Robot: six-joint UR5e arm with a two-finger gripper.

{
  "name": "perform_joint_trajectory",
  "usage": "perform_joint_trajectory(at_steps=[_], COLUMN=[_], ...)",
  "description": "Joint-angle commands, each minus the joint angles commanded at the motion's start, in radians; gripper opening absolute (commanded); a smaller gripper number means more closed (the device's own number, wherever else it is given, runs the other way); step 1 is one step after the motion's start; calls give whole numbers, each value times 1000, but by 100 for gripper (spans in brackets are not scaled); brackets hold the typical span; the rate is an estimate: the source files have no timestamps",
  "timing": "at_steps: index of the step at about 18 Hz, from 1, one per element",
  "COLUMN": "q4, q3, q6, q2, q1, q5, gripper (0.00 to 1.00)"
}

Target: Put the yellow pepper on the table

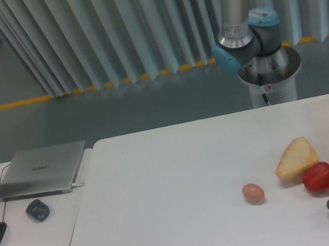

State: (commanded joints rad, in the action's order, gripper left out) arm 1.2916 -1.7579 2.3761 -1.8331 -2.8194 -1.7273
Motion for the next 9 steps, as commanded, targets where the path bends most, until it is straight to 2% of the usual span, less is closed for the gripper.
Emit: perform_joint_trajectory(at_steps=[9], q4=[0], q3=[2], q6=[0], q2=[-12], q1=[3], q5=[-5], gripper=[100])
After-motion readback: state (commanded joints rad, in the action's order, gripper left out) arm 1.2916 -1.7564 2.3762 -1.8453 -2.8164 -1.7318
